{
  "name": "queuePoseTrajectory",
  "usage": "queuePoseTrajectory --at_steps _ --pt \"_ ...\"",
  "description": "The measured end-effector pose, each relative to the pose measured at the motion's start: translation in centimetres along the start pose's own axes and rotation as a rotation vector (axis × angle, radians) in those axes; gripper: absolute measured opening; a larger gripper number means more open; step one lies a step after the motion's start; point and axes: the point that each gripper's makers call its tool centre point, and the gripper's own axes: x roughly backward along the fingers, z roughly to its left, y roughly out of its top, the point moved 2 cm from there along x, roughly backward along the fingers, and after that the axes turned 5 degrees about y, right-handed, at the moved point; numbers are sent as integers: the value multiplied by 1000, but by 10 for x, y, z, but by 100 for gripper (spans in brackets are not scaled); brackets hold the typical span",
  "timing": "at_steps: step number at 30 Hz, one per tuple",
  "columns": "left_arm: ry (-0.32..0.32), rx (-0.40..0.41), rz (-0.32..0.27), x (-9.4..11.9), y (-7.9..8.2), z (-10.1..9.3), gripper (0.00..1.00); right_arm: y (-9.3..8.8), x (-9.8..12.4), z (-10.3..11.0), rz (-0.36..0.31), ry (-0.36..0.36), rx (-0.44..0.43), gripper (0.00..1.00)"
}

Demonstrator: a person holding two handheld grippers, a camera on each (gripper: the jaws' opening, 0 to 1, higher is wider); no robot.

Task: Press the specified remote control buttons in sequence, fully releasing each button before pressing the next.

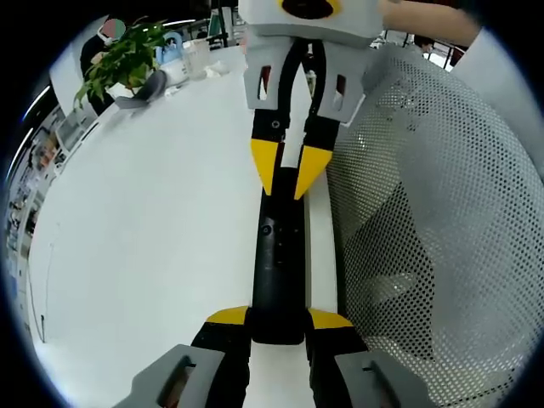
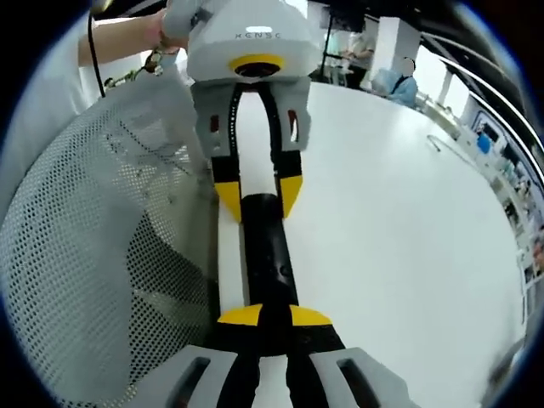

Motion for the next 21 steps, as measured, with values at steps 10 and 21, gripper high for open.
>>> queuePoseTrajectory --at_steps 10,21 --pt "1 5 -5 0 0 0 24 1 0 -2 -9 -3 -40 6" --pt "1 10 -11 0 0 0 24 7 -4 1 0 19 -9 4"
